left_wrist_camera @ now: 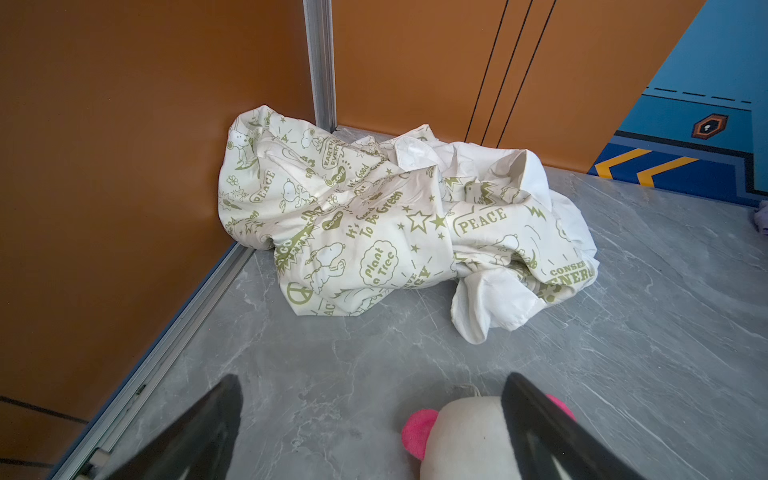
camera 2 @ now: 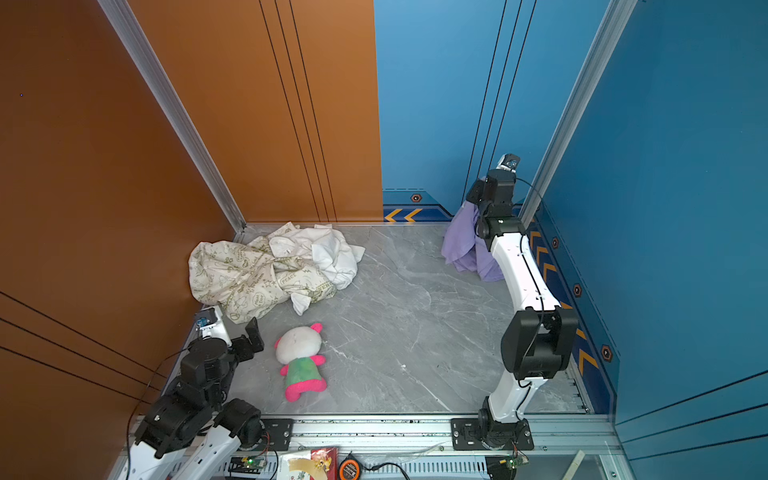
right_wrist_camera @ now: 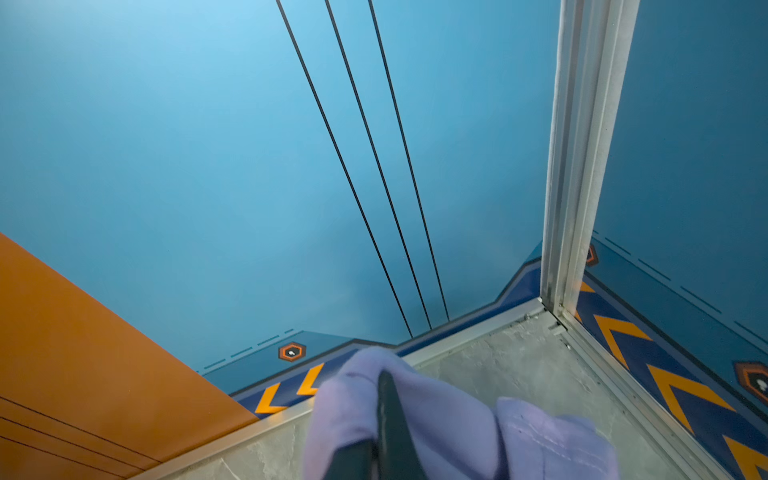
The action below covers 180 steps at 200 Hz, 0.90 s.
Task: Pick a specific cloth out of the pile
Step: 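Lower the lavender T-shirt onto the floor away from the pile and release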
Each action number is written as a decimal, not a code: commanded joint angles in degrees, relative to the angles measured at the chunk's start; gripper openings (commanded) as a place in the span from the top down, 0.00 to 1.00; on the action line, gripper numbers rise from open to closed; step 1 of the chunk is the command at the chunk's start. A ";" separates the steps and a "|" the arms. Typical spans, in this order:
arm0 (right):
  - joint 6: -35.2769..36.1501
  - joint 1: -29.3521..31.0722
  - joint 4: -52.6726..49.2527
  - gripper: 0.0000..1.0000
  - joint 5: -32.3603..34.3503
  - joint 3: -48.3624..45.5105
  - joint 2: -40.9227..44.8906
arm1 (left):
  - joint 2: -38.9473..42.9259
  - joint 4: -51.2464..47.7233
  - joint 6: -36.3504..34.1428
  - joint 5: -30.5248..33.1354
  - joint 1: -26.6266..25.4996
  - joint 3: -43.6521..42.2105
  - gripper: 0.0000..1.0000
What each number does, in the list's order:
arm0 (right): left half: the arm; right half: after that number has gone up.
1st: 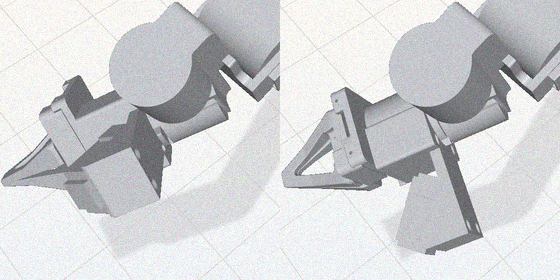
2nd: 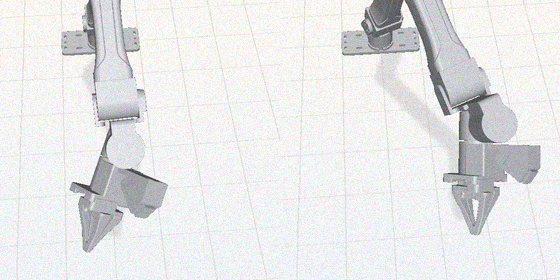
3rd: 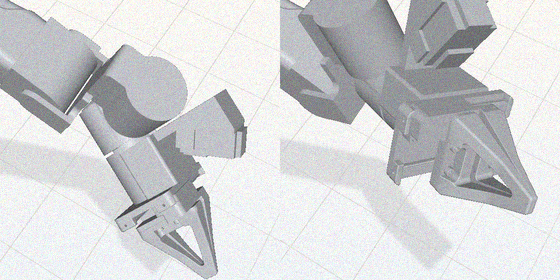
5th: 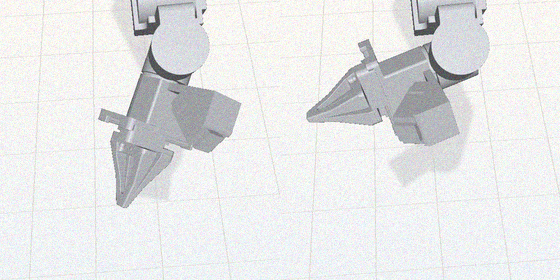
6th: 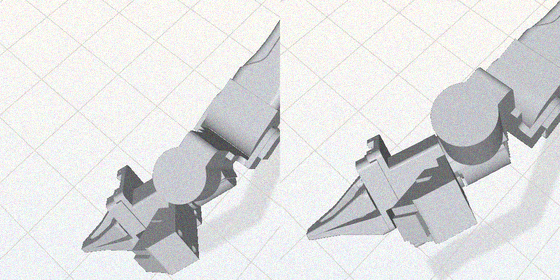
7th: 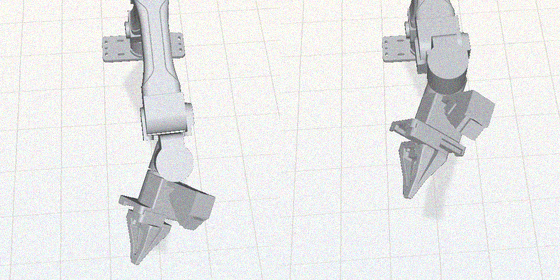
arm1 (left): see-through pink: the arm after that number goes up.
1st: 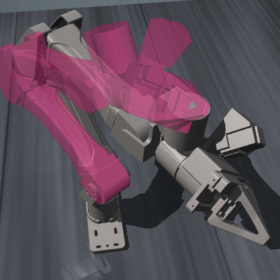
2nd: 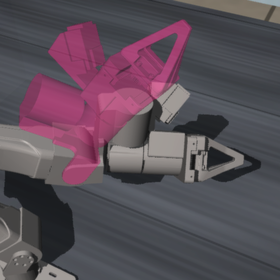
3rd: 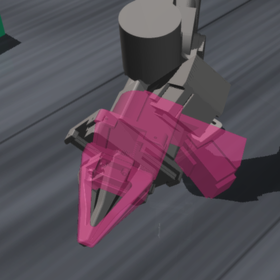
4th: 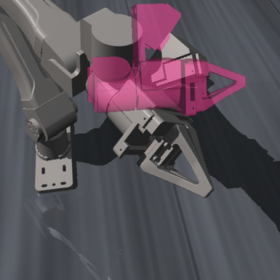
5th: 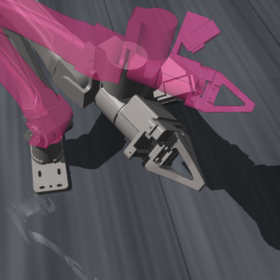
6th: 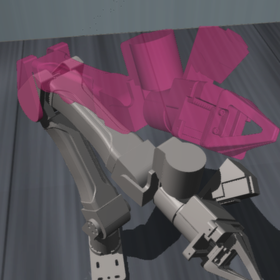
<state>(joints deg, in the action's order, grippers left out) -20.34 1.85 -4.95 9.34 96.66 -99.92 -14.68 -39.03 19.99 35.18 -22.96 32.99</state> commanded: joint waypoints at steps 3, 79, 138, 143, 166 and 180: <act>2.01 -0.26 -0.91 0.95 1.16 -4.98 2.46 | 0.47 -0.53 0.22 1.59 -0.47 -0.56 0.02; 3.62 -0.18 -2.56 0.95 -2.33 -28.99 7.92 | 0.55 -0.48 0.23 1.64 -0.51 -0.65 0.02; -2.62 -1.75 -3.62 0.92 -4.72 -44.67 13.70 | 0.66 -0.51 0.22 1.69 -0.51 -0.65 0.02; -3.04 -1.89 -3.64 0.92 -4.62 -45.62 13.93 | 0.62 -0.52 0.23 1.65 -0.46 -0.65 0.02; -5.32 -3.43 -3.66 0.89 -6.50 -48.57 14.38 | 0.70 -0.52 0.20 1.60 -0.58 -0.65 0.02; -7.03 -4.52 -3.64 0.82 -8.34 -49.87 14.40 | 0.70 -0.53 0.22 1.65 -0.52 -0.65 0.02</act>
<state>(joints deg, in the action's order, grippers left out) -23.49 -0.99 -7.55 4.21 49.01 -86.52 -14.66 -39.05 19.99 35.18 -22.96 32.99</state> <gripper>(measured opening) 0.131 0.979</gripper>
